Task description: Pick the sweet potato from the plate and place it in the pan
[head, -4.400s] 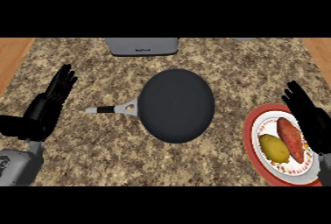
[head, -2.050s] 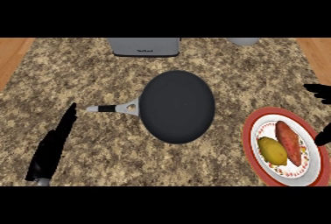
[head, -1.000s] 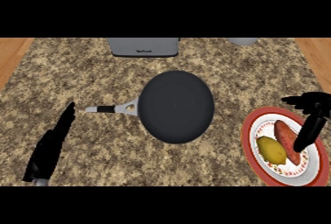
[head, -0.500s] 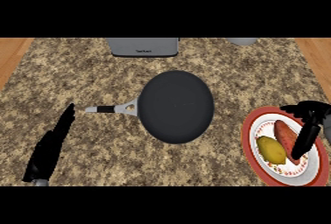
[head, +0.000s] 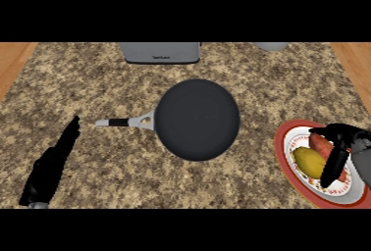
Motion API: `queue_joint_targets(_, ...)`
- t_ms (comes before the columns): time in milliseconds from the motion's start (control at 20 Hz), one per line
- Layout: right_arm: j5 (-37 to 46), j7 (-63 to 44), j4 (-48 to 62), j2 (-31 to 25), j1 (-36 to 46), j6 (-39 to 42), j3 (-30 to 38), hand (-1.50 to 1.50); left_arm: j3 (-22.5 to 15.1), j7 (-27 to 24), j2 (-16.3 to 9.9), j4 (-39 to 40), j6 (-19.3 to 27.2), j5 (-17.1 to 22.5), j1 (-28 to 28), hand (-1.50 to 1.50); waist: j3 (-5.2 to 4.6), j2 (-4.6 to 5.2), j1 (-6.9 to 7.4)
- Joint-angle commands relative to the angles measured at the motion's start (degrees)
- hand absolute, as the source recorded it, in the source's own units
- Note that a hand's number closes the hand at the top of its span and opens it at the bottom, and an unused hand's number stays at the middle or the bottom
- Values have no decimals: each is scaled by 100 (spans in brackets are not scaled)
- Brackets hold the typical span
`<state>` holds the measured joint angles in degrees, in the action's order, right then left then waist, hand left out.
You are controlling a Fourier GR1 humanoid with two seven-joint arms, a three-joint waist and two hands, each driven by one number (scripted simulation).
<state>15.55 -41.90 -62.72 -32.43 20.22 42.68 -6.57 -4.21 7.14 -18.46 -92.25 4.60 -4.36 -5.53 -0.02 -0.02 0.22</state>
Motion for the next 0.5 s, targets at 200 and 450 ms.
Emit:
queue_joint_targets(200,521,495,507,128,209,105,403,-150,51,69,350,-17,-43,-412,134,0,3,5,7)
queue_joint_targets(450,565,577,643,395,394,-147,567,150,300,141,315,315,-241,-269,574,0,2,8,-7)
